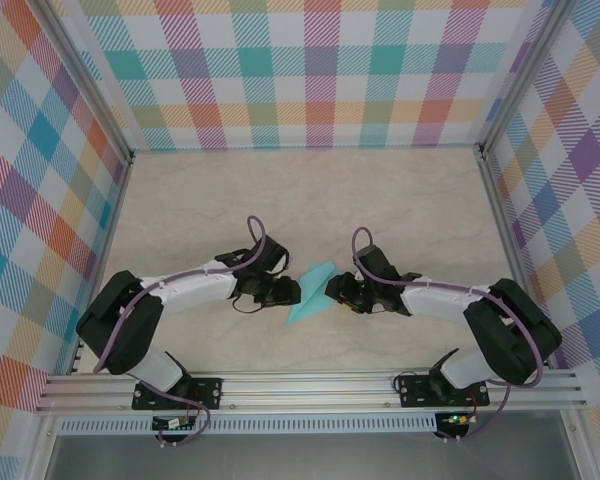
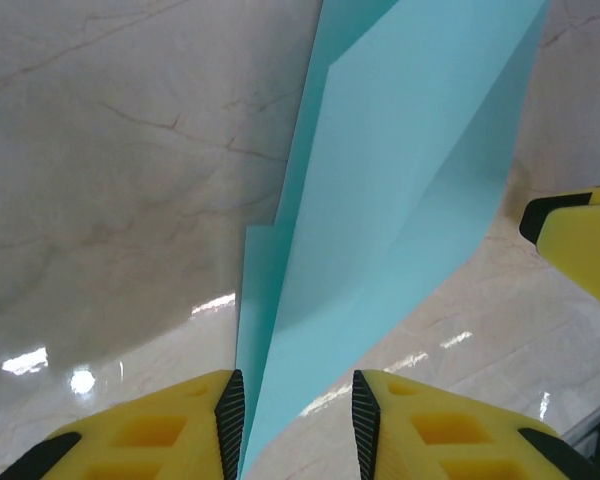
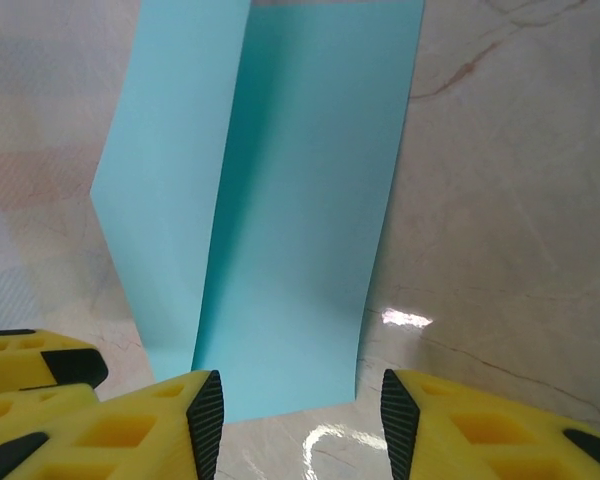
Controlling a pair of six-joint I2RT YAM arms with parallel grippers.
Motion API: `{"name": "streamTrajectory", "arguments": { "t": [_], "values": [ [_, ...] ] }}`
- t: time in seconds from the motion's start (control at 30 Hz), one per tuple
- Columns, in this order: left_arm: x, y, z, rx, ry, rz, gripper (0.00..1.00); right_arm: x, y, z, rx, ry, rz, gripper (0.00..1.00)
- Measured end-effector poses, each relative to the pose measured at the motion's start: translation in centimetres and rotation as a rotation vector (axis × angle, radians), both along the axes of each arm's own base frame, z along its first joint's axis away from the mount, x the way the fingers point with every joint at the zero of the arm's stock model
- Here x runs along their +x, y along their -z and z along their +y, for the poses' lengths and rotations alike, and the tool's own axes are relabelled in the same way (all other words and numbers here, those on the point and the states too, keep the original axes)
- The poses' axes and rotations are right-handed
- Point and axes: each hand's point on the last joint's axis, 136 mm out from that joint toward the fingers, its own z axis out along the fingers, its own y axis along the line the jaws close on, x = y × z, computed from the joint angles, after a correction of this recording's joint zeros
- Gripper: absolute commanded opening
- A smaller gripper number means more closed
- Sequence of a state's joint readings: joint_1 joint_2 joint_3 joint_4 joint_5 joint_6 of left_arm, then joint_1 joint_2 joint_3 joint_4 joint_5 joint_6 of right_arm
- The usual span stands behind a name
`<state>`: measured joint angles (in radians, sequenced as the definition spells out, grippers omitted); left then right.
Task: Fold a paper plane with a square sheet of paper (pick it up from the middle)
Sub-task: Turn over the paper at the bottom-center of the table.
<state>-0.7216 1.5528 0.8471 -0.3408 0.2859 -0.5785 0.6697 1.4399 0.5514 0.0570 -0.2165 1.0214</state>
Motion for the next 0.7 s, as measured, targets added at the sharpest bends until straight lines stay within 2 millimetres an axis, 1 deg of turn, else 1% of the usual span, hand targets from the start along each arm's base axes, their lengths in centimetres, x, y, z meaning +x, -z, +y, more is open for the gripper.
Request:
{"name": "streamTrajectory", "arguments": {
  "t": [0.2, 0.37, 0.5, 0.7],
  "values": [
    [0.3, 1.2, -0.2, 0.027, 0.012, 0.018, 0.36, 0.3, 0.2, 0.2, 0.009, 0.012, 0.001, 0.48],
    [0.3, 1.7, 0.0, 0.043, 0.013, 0.023, 0.35, 0.4, 0.8, 0.3, 0.003, 0.014, 0.012, 0.48],
    [0.2, 2.1, 0.0, 0.051, 0.015, 0.03, 0.34, 0.4, 0.9, 0.3, 0.004, 0.015, 0.015, 0.47],
    [0.1, 2.5, 0.1, 0.059, 0.016, 0.04, 0.32, 0.4, 1.1, 0.2, 0.004, 0.026, 0.028, 0.41]
  ]
}}
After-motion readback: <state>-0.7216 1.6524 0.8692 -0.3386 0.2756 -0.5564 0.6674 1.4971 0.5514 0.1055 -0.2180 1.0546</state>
